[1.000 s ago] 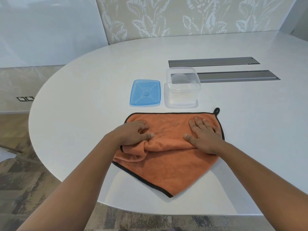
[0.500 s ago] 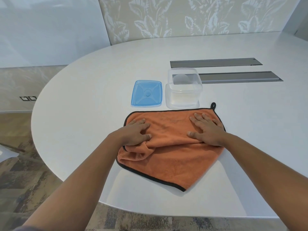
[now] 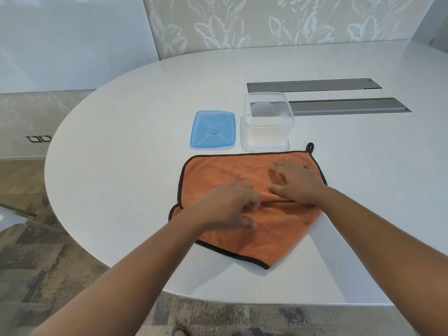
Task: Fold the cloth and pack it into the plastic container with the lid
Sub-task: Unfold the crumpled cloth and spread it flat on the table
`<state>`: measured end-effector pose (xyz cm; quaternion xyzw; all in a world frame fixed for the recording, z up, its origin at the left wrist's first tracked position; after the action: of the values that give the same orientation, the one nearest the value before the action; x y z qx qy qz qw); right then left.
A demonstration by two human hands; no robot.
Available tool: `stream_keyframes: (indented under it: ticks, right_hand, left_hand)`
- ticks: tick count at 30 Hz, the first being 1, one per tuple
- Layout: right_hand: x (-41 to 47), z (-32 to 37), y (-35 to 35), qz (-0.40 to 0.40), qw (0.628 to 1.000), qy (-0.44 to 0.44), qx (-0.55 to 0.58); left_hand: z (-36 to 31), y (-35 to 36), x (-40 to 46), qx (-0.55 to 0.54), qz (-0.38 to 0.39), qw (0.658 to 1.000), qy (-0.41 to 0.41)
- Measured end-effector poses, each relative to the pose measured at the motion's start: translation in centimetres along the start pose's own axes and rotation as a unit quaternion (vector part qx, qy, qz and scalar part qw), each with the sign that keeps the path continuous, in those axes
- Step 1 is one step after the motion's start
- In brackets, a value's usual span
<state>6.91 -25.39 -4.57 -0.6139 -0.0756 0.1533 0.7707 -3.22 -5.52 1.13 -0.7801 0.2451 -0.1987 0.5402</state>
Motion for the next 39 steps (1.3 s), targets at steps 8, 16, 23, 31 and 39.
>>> stream_keyframes:
  ticks: [8, 16, 23, 31, 39]
  right_hand:
    - [-0.8, 1.1, 1.1, 0.019, 0.997, -0.007, 0.072]
    - [-0.5, 1.1, 1.3, 0.038, 0.997, -0.002, 0.064]
    - [-0.4, 1.4, 1.6, 0.019, 0.998, 0.007, 0.054]
    - [-0.3, 1.5, 1.9, 0.015, 1.0, 0.018, 0.017]
    - [-0.3, 1.4, 2.2, 0.014, 1.0, 0.015, 0.001]
  left_hand:
    - [0.0, 4.5, -0.2, 0.006, 0.105, 0.994, 0.018]
    - [-1.2, 7.6, -0.6, 0.096, 0.172, 0.98, -0.025]
    - [-2.9, 8.3, -0.7, 0.143, 0.189, 0.969, -0.073]
    - [-1.8, 8.2, -1.3, 0.087, 0.254, 0.955, -0.125]
    - [1.8, 2.5, -0.3, 0.021, -0.068, 0.975, -0.212]
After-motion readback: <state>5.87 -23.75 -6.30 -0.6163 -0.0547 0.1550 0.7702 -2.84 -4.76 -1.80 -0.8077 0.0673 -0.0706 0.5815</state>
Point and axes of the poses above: each hand's wrist, its own x-axis towards the middle knuckle, its own y-axis out of the palm, z = x × y, the point moved 5 cm from there along x, towards the middle knuckle, and after that the axes turned 2 degrees about -z, right-handed, at the moved point
